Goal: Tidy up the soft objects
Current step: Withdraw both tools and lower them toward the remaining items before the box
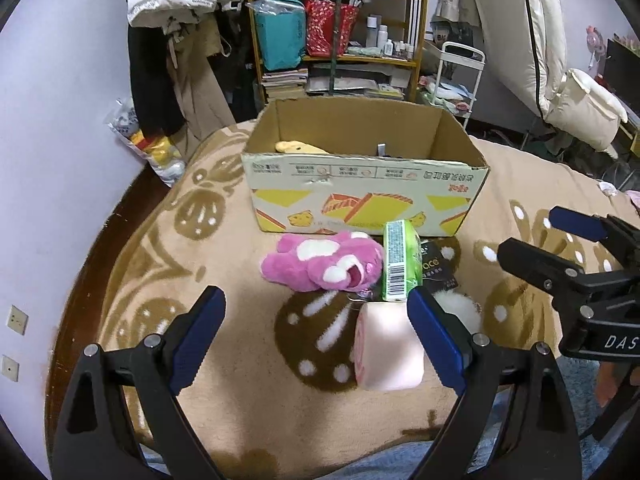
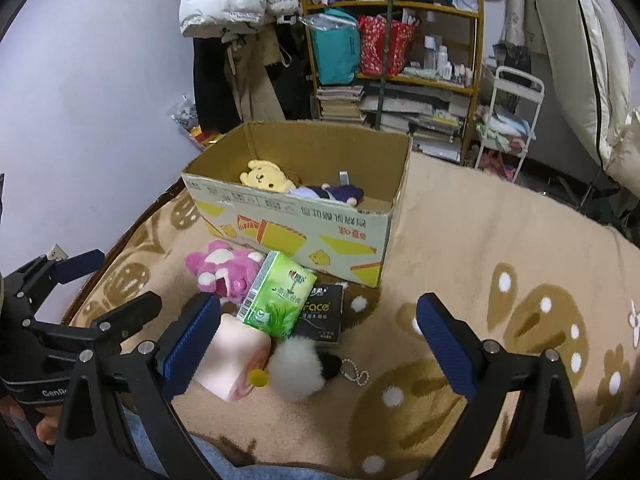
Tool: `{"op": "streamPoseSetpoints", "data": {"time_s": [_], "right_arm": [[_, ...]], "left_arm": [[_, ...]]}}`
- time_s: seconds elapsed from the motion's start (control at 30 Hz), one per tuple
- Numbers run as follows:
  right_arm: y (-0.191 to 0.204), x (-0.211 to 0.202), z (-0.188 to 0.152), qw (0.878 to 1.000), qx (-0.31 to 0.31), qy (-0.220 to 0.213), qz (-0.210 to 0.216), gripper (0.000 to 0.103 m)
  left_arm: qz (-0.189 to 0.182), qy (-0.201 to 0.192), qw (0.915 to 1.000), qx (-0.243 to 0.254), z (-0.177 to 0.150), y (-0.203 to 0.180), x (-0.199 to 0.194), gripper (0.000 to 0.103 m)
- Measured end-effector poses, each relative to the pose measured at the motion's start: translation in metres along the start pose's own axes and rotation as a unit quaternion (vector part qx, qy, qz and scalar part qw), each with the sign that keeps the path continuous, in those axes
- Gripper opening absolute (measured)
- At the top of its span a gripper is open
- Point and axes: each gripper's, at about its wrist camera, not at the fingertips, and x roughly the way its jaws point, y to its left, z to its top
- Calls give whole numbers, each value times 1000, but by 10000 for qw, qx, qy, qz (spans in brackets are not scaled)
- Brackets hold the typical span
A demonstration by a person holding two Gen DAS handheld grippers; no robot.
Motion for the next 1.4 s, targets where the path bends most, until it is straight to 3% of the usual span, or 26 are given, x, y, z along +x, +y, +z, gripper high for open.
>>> {"op": "streamPoseSetpoints", "data": {"time_s": [0.8,1.4], "right_arm": [[-13,65,-9,9939,371,1033,131,102],[-7,88,-20,9874,314,1545,139,102]], "left_arm": [[-496,792,9956,99,-10,-18,52,91],[-603,1194,9905,307,-18,-31,71,91]]}}
